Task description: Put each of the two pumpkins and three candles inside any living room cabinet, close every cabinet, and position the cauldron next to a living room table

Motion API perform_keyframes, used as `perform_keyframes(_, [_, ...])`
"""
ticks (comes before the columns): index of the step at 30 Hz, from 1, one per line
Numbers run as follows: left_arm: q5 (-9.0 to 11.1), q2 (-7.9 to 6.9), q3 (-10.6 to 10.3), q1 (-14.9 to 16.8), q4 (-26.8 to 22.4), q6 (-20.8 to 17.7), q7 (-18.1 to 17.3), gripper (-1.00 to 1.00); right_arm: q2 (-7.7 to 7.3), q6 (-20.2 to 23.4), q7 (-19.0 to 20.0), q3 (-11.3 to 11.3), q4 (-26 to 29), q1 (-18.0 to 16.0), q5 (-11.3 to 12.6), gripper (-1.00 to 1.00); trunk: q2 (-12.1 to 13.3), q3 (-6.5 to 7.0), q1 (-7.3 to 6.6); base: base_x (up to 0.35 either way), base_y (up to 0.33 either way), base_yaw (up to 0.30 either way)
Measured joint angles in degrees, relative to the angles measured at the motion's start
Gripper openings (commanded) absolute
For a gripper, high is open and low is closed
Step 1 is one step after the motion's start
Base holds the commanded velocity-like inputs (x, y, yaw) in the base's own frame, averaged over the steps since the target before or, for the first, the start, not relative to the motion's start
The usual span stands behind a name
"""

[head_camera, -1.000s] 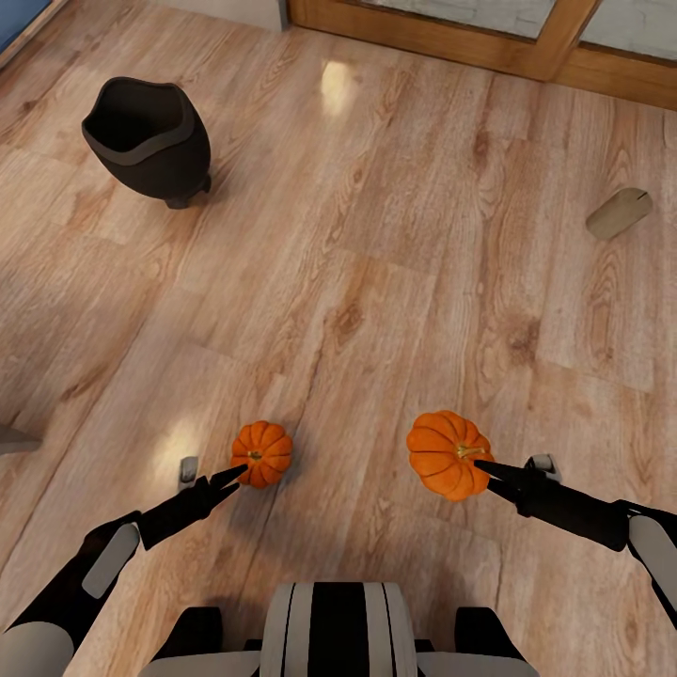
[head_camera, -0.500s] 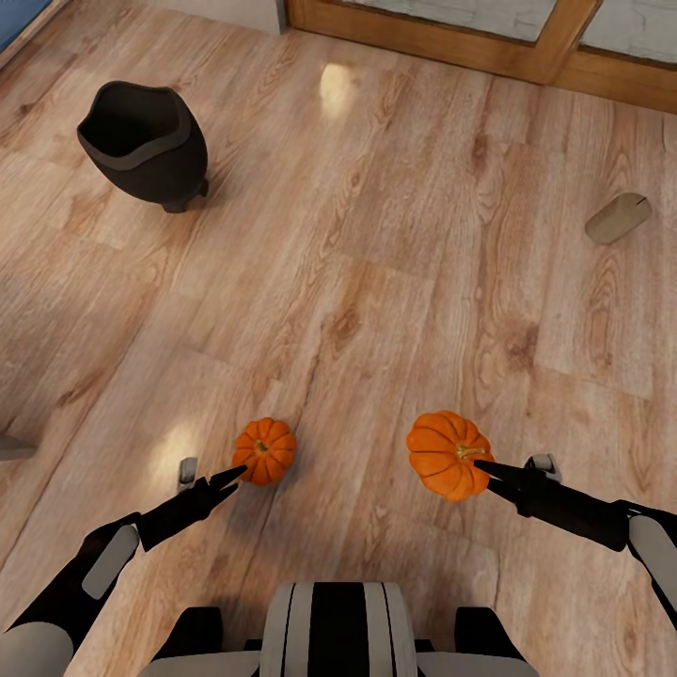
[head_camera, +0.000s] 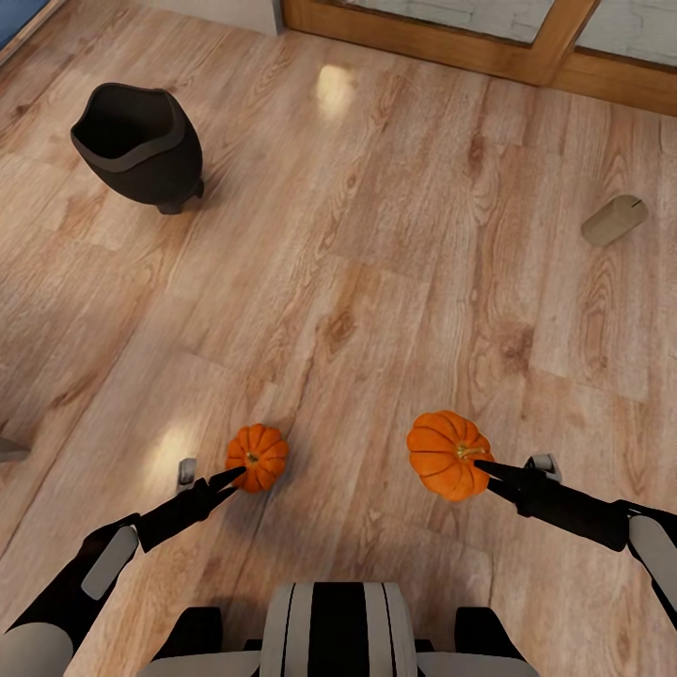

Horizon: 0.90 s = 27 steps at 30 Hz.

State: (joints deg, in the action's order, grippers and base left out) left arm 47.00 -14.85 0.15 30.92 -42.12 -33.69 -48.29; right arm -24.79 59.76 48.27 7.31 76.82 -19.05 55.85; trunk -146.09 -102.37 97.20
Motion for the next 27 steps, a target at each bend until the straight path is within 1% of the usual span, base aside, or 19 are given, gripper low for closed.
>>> perform_keyframes(8, [0.1,0.0,0.2,0.0,0.2,0.2,0.0,1.0,0.0,0.0,0.0,0.0,0.0,0.0,0.0,-1.0,0.0,0.0,0.0,0.001,0.0,0.0])
perform_keyframes(13, [0.1,0.0,0.2,0.0,0.4,0.6,0.0,1.0,0.0,0.0,0.0,0.0,0.0,0.0,0.1,-1.0,0.0,0.0,-0.01,0.107,-0.009,0.0])
perform_keyframes(27, [0.1,0.0,0.2,0.0,0.4,0.6,0.0,1.0,0.0,0.0,0.0,0.0,0.1,0.0,-0.1,-1.0,0.0,0.0,0.0,0.056,-0.002,0.0])
